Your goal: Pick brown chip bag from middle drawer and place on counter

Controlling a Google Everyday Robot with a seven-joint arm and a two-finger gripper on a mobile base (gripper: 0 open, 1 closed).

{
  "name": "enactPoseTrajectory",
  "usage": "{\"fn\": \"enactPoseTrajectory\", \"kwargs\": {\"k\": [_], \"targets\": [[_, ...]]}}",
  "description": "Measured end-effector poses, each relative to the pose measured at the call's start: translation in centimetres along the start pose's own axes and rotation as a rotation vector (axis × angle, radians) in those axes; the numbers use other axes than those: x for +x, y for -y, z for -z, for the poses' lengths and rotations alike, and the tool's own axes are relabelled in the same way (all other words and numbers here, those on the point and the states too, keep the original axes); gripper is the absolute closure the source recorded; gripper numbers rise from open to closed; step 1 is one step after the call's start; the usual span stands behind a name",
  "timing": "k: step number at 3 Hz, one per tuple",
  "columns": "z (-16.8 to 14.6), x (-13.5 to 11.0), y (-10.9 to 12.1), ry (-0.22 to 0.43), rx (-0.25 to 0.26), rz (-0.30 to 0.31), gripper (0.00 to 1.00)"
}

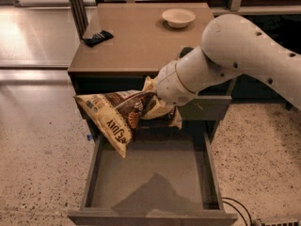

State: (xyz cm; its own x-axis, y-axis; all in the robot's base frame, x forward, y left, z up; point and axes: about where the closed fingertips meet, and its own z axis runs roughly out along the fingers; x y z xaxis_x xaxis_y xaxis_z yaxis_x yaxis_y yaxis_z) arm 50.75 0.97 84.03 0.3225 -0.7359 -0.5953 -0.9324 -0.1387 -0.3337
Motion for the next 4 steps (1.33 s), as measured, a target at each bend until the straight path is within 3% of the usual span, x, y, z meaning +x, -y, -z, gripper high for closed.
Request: {"fn": "enactPoseTrajectory", "kwargs": {"k": [2, 4], "targets": [[4.9, -4.2, 4.2, -0.012, 0.045, 0.091, 1.00], [6.4, -5.7, 10.0, 0.030, 0.035, 0.151, 1.00]]}}
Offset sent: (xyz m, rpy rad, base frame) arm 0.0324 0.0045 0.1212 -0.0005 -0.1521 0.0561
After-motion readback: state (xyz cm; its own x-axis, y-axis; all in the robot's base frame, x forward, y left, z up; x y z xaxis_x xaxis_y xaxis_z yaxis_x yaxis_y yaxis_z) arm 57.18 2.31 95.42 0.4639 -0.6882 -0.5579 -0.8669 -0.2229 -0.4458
